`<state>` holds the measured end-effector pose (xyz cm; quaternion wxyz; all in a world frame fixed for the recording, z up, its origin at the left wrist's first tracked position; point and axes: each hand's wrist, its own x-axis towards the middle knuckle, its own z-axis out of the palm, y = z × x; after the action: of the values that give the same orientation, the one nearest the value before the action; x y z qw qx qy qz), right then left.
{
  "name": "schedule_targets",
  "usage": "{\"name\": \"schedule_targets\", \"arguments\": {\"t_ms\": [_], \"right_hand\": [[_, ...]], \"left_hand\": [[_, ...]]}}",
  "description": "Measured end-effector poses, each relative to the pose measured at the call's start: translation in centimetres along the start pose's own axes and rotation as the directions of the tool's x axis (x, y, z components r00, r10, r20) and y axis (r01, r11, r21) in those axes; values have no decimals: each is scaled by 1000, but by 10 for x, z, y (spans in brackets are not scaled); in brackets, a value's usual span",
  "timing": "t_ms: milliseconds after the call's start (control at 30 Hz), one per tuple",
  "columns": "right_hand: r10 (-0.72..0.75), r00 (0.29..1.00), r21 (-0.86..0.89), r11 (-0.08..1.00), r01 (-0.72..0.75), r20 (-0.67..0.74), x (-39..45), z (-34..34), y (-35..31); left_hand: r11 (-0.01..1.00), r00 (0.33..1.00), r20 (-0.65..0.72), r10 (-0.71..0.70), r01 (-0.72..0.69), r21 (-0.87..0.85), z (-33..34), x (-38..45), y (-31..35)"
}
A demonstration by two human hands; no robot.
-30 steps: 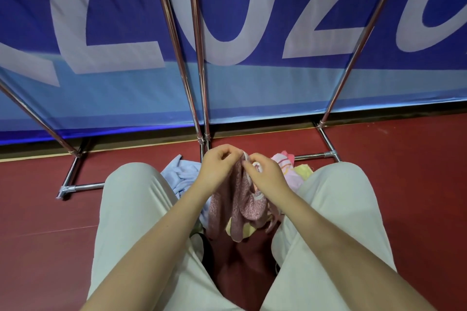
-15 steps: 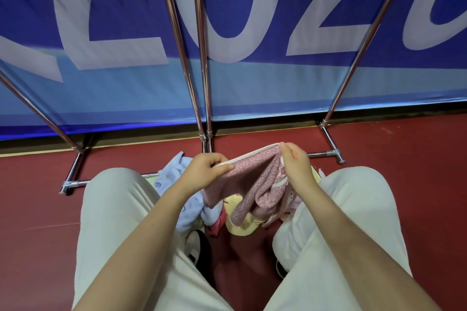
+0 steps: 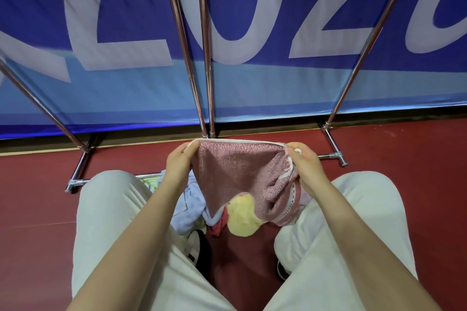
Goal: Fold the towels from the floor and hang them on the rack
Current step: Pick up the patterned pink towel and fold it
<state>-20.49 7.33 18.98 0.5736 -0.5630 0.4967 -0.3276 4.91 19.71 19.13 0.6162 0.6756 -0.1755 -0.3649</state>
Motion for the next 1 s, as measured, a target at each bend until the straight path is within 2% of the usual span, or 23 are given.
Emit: {"name": "schedule_targets", "arguments": {"t_ms": [100,200,233,300,367,467,567,700,800,1000], "right_hand": [[-151,989,-172,974,148,-1,-7,0,-4],[-338,938,-503,800,327,72,-8,0,0],[-363,929,-576,745,337,75,-7,1,2],[-345,939,-582,763,281,2,-7,4,4],[-263,960,-452,871,192,-99,-7,6,1],[-79,982,-138,989,56,-172,-7,14,-4],[21,993,106,994,-8,-117,-12,26,-10],[109,992,437,891,-124,59,-19,41,-18],[76,993,496,861,-111,92,-20,50,-25],[-31,997,524,852,-7,64,-21,65,-37]], "left_hand": [[986,994,-68,-85,74,-147,4,0,-1],[983,992,-75,-98,84,-162,13,-2,0],[985,993,-68,-93,81,-153,15,-2,-1],[986,994,-45,-98,91,-141,21,-5,1],[980,992,-10,-124,120,-161,25,-6,4],[978,994,41,-101,106,-181,35,-10,8],[975,997,67,-37,50,-215,48,-13,3],[937,982,184,-33,95,-336,65,-18,4],[957,979,206,5,56,-286,79,-28,8],[954,984,175,-40,90,-287,99,-36,8]]}}
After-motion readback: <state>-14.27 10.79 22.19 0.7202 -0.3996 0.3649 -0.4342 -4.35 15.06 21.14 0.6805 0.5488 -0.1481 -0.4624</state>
